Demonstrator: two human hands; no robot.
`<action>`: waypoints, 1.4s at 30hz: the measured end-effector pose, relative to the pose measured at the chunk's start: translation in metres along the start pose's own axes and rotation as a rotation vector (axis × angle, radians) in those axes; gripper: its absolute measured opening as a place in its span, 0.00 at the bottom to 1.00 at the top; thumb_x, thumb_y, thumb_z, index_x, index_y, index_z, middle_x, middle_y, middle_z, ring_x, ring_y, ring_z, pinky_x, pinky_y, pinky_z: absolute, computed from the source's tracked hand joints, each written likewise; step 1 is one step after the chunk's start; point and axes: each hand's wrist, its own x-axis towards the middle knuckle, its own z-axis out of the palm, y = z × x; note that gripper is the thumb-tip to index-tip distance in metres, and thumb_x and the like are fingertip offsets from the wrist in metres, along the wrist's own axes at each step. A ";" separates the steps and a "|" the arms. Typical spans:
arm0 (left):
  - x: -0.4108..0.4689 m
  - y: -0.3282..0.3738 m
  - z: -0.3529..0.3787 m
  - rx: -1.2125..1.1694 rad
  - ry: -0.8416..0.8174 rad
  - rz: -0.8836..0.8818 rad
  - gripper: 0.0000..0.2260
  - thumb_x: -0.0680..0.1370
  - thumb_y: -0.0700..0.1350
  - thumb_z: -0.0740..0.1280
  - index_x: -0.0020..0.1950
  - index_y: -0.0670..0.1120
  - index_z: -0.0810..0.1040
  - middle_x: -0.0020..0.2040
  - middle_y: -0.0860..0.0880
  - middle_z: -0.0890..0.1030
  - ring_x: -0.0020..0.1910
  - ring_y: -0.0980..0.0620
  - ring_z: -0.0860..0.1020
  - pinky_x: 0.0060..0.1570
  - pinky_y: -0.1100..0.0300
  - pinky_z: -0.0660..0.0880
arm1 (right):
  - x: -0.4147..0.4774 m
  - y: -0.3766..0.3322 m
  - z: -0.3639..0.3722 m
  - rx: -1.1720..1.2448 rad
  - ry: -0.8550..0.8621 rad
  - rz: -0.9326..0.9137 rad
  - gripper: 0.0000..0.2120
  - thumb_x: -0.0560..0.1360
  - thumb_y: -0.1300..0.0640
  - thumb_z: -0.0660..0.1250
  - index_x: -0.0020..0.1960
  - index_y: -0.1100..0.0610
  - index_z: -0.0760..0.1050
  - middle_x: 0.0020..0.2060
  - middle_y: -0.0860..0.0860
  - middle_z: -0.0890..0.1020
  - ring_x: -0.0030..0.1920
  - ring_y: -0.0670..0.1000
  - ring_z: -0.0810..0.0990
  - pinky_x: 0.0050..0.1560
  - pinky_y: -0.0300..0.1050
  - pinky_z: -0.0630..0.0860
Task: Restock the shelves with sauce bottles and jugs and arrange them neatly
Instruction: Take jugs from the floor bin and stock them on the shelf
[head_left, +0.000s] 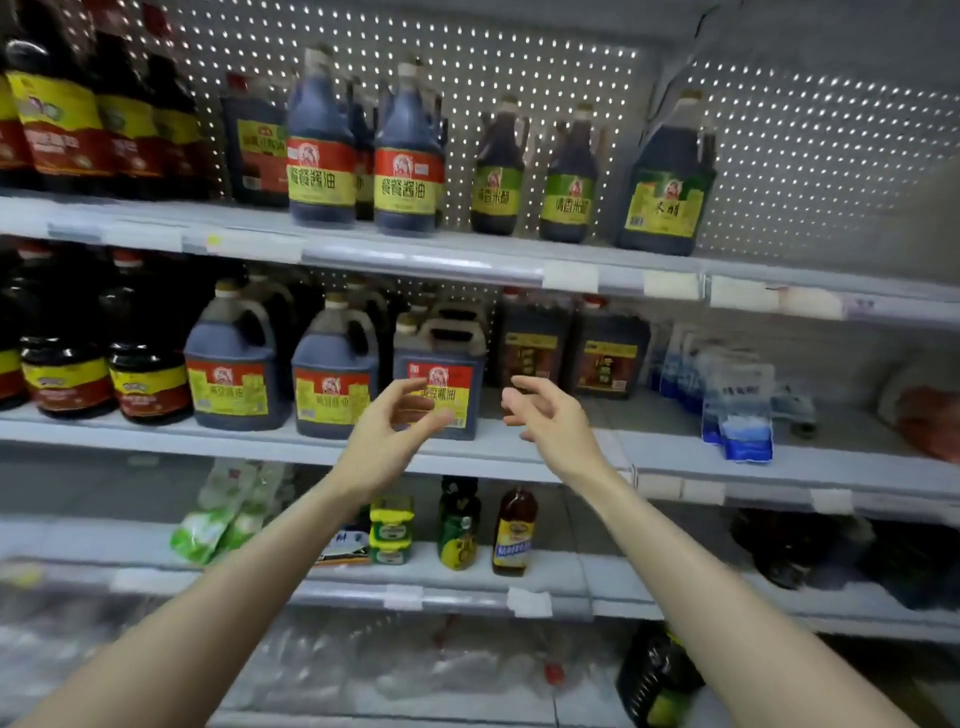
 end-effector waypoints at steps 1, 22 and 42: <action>-0.001 -0.009 0.008 -0.006 0.002 -0.035 0.18 0.76 0.48 0.70 0.64 0.49 0.71 0.52 0.53 0.79 0.51 0.61 0.76 0.47 0.69 0.71 | 0.000 0.015 -0.001 0.013 -0.017 0.026 0.15 0.79 0.50 0.65 0.64 0.53 0.73 0.47 0.47 0.82 0.50 0.48 0.81 0.53 0.44 0.76; -0.090 -0.363 0.129 -0.018 -0.197 -0.808 0.14 0.76 0.48 0.70 0.61 0.49 0.74 0.50 0.49 0.81 0.47 0.55 0.79 0.41 0.68 0.74 | -0.097 0.412 0.078 -0.040 -0.164 0.707 0.06 0.77 0.51 0.67 0.53 0.51 0.76 0.46 0.48 0.82 0.50 0.51 0.82 0.55 0.46 0.77; -0.222 -0.695 0.241 0.073 -0.193 -1.143 0.12 0.77 0.49 0.68 0.59 0.51 0.74 0.44 0.57 0.79 0.37 0.69 0.77 0.44 0.62 0.73 | -0.215 0.781 0.170 -0.080 -0.159 0.992 0.10 0.73 0.43 0.70 0.53 0.41 0.77 0.54 0.47 0.81 0.55 0.48 0.80 0.60 0.51 0.75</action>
